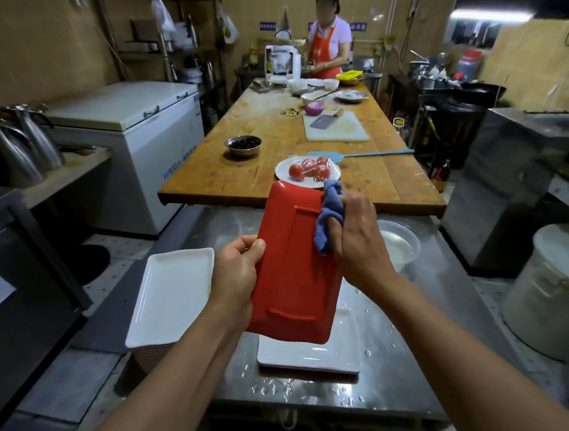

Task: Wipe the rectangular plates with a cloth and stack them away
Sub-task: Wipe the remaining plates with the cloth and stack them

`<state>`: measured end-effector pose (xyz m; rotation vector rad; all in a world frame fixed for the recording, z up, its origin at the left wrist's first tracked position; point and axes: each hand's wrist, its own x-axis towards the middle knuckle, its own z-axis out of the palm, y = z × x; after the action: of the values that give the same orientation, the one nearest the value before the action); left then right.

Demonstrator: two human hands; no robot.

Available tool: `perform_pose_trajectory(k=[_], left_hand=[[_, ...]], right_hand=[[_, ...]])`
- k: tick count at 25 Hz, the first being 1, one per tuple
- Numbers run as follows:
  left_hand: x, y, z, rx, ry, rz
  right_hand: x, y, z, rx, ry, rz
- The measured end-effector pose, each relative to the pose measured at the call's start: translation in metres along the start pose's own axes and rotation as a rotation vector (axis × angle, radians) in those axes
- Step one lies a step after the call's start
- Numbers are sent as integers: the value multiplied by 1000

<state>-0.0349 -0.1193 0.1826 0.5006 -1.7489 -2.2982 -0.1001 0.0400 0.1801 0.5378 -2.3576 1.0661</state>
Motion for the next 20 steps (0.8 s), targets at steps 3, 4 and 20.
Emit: perform_pose_trajectory(k=[3, 4, 20], left_hand=[[2, -2, 12, -94, 42, -39], [3, -3, 16, -107, 60, -47], [26, -2, 27, -87, -109, -165]], right_hand=[[6, -6, 0, 112, -6, 158], [7, -9, 1, 141, -4, 202], [-10, 0, -21, 322, -2, 565]])
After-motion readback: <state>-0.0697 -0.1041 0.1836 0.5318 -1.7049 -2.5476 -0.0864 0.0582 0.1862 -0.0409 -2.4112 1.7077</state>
